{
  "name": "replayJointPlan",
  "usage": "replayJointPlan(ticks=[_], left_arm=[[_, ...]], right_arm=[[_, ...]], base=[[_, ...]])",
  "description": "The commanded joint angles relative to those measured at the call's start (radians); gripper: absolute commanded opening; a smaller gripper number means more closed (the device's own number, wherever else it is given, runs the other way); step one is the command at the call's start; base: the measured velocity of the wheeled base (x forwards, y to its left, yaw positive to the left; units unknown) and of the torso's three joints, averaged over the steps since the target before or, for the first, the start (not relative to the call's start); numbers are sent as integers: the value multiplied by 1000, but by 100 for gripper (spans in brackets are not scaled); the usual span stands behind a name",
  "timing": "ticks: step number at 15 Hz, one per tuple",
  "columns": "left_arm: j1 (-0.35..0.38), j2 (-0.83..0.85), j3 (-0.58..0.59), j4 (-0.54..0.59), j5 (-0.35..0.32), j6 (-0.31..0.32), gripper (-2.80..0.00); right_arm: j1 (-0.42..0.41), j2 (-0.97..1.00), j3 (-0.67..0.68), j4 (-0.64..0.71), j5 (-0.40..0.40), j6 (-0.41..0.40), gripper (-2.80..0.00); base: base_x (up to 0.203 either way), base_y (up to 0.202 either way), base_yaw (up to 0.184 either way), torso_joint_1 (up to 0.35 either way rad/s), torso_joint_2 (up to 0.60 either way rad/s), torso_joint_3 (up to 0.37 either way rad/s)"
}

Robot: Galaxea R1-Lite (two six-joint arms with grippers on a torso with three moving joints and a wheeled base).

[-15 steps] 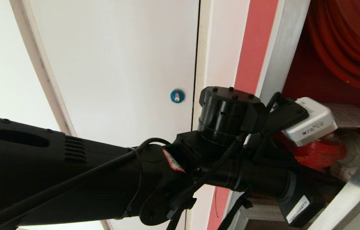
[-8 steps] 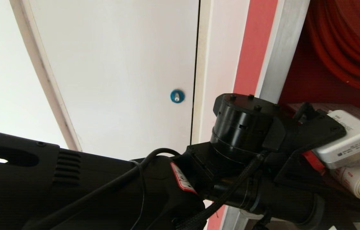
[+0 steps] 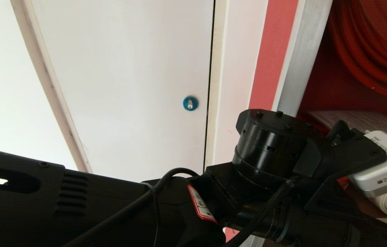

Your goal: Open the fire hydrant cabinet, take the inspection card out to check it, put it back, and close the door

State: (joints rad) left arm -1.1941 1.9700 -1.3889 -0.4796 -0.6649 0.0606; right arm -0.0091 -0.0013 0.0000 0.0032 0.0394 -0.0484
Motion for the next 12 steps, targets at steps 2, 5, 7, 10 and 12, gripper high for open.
replayJointPlan(ticks=[2,5,7,10,12], left_arm=[[-21,-8,2,-2,-8,-2,-280],[-21,-6,2,-4,-8,-2,-280],[-8,1,4,-4,-5,-2,-280],[39,6,4,-4,-4,-3,-280],[101,16,5,-4,-6,-2,-280]], right_arm=[[0,0,0,0,1,-1,-280],[0,0,1,0,1,-1,-280],[0,0,0,0,1,1,-280],[0,0,1,0,2,1,-280],[0,0,0,0,1,-1,-280]], base=[[0,0,0,0,0,0],[0,0,0,0,0,0],[0,0,0,0,0,0],[0,0,0,0,0,0],[0,0,0,0,0,0]])
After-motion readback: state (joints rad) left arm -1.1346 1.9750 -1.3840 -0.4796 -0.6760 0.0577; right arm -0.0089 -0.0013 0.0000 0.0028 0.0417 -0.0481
